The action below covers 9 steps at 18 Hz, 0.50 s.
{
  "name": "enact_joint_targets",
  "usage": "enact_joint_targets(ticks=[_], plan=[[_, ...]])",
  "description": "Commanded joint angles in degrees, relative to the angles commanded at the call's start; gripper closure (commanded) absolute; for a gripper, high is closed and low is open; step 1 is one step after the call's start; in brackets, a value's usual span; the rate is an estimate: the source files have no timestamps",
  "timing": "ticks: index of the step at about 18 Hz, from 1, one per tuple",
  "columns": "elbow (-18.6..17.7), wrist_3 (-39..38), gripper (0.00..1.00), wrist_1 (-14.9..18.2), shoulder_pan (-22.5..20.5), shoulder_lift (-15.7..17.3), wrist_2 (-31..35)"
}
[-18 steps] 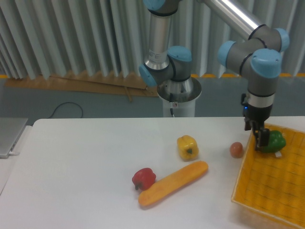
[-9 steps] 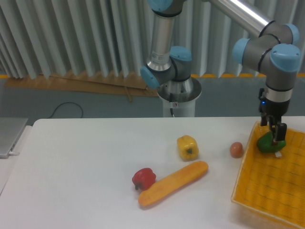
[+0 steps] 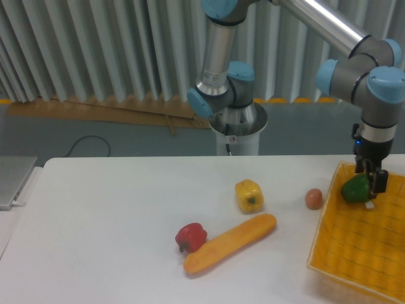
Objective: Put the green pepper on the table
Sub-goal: 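Move the open gripper over the green pepper in the yellow basket, then lower the gripper onto the green pepper and close on it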
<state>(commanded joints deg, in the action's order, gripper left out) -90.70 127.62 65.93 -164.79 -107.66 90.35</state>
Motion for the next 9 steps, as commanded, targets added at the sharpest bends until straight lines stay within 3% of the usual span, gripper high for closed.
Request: enact_joint_targets(ticks=[5, 9], plan=[[0.4, 0.0, 0.00, -0.9, -2.3, -1.8, 0.1], [-1.4, 2.9, 0.00, -0.6, -3.0, -0.7, 0.6]])
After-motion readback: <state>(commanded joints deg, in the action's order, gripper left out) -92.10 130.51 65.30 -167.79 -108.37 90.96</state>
